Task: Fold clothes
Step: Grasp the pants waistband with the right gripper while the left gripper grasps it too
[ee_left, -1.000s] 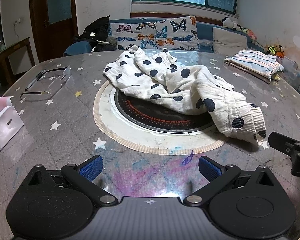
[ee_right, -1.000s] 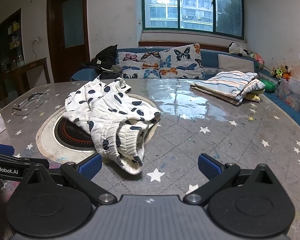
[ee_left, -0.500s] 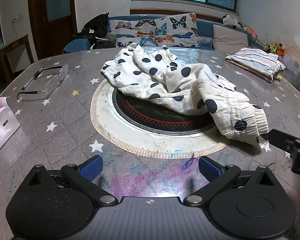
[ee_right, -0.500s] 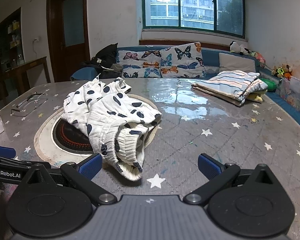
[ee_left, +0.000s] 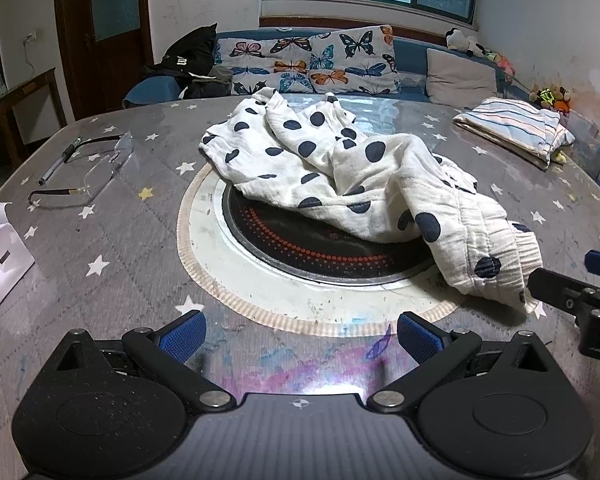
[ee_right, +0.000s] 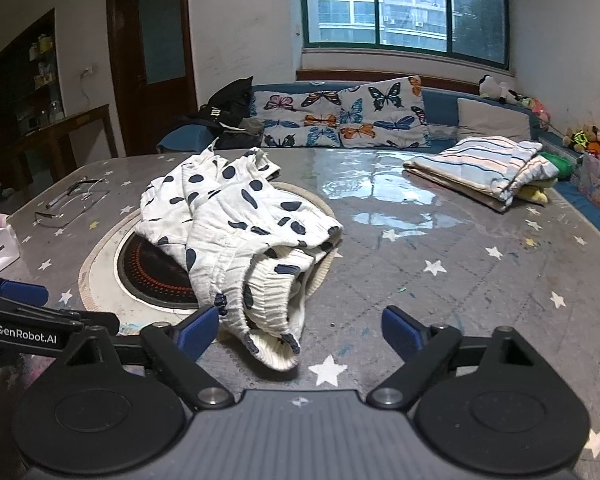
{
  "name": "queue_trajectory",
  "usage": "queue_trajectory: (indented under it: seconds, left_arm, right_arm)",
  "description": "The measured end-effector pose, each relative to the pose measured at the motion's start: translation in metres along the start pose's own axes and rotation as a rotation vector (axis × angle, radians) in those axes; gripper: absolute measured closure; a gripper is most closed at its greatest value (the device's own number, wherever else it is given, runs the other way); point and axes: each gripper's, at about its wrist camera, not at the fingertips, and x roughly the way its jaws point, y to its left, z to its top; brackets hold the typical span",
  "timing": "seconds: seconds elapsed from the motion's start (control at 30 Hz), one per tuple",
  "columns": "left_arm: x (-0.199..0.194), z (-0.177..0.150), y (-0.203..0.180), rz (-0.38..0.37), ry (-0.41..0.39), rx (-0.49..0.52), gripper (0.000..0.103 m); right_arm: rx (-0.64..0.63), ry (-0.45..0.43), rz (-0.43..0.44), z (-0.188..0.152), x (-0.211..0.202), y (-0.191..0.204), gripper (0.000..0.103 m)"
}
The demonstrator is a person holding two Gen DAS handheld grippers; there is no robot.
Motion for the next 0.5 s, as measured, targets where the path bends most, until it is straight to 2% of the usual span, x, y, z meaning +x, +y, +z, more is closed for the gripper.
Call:
queue_trajectory:
  seconds: [0.07,0.17,0.23,0.27,0.33,0.4,0.43,0.5]
  left_arm:
    - [0.000,0.002,0.002,0.002,-0.004,-0.005,0.000]
    - [0.001,0.003,0.006,0.003,-0.005,-0.015,0.000]
    - [0.001,0.004,0.009,0.004,-0.005,-0.021,0.000]
    - [0.001,0.003,0.011,0.003,-0.005,-0.025,0.000]
    - [0.000,0.002,0.014,0.002,-0.006,-0.031,0.000]
    - [-0.001,0.000,0.017,0.003,-0.007,-0.036,0.000]
    - [-0.002,-0.001,0.019,0.001,-0.010,-0.038,0.000]
    - [-0.005,-0.002,0.023,0.000,-0.014,-0.042,0.000]
  right_arm:
    - [-0.010,0.015,0.020,0.001,0.003,0.001,0.021]
    - [-0.032,0.037,0.047,0.002,0.009,0.004,0.030]
    - [-0.040,0.058,0.073,0.003,0.014,0.007,0.043]
    - [-0.039,0.071,0.085,0.003,0.018,0.008,0.046]
    - [-0.032,0.102,0.101,0.003,0.026,0.008,0.061]
    - [-0.024,0.127,0.113,0.003,0.031,0.009,0.069]
    - [-0.014,0.138,0.125,0.003,0.032,0.008,0.078]
    - [0.036,0.157,0.169,0.007,0.033,0.005,0.087]
